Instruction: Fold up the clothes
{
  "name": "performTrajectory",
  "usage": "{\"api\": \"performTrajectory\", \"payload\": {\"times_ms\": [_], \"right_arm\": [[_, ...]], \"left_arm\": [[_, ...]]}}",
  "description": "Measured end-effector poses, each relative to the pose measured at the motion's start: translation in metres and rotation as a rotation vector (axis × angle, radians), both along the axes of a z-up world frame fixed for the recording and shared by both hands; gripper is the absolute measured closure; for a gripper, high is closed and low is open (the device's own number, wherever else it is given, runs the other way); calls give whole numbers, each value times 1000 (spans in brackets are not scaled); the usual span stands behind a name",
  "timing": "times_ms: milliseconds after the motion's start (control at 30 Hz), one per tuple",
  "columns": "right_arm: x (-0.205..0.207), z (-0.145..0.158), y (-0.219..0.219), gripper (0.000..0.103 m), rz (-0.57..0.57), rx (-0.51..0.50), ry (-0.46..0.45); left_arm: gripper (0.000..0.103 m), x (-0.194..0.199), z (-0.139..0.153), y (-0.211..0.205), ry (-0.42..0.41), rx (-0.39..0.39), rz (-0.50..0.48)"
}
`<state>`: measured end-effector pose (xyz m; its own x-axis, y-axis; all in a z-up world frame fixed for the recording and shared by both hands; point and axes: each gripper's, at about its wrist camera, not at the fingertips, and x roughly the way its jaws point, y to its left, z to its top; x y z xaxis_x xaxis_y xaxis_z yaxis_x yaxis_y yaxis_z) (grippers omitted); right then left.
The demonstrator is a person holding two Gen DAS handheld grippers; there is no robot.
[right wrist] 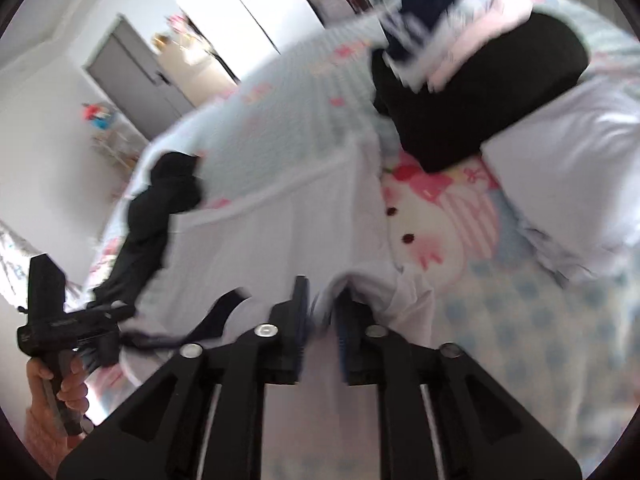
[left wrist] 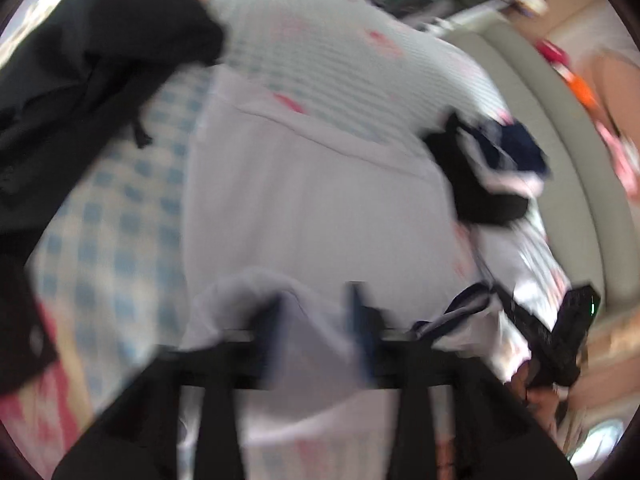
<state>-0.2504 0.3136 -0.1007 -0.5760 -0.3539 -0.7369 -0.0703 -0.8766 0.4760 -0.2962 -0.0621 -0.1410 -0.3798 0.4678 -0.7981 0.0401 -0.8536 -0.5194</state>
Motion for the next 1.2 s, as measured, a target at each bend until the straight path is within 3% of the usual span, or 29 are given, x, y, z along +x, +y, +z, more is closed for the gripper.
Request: {"api": "performTrajectory", "payload": {"times_ms": [67, 167, 300, 500, 567, 633, 700, 767, 833, 867, 967, 1000, 1033, 1067, 1133, 1167, 1200], "right_arm": [[-33, -12, 2, 81, -16, 6, -45], [-29, -6, 17, 77, -38, -76, -9], [7, -8, 20, 46, -50, -27, -3], [61, -12, 26, 45, -70, 46, 4], [79, -14, 28, 45, -75, 70, 6], [74, -27, 22, 45, -63, 66, -28], [68, -39, 16, 45, -62, 67, -45], [63, -43, 12, 45, -49, 66, -48], [61, -41, 9, 56, -31, 51, -41], [61, -39, 8, 68, -19, 38, -32], [63, -32, 5, 68, 8, 42, -7], [63, -32, 5, 63, 8, 39, -7], [64, -32, 5, 59, 7, 36, -7], [64, -31, 5, 56, 7, 32, -7], [65, -31, 6, 55, 7, 26, -6], [66, -31, 6, 59, 6, 23, -6], [66, -31, 6, 72, 6, 19, -6]], "left_arm": [[43, -10, -5, -8, -12, 10, 54], [43, 6, 16, -17, 110, 15, 80], [43, 51, 26, -14, 175, -103, 87], [41, 88, -14, -19, 86, -69, 115], [30, 94, -26, -18, 56, -59, 127], [30, 100, -38, -18, 25, -48, 138], [32, 102, -38, -14, 30, -30, 142], [54, 104, -32, -8, 58, -30, 108], [66, 106, -26, -2, 88, -42, 74], [68, 108, -23, -2, 102, -52, 65], [63, 111, -25, -13, 88, -27, 76], [56, 111, -30, -18, 66, -4, 79], [43, 110, -36, -21, 42, 17, 80], [41, 108, -41, -21, 22, 35, 80], [42, 108, -45, -14, 22, 28, 62], [52, 108, -43, -8, 37, 9, 40], [59, 108, -42, -3, 43, 1, 26]]}}
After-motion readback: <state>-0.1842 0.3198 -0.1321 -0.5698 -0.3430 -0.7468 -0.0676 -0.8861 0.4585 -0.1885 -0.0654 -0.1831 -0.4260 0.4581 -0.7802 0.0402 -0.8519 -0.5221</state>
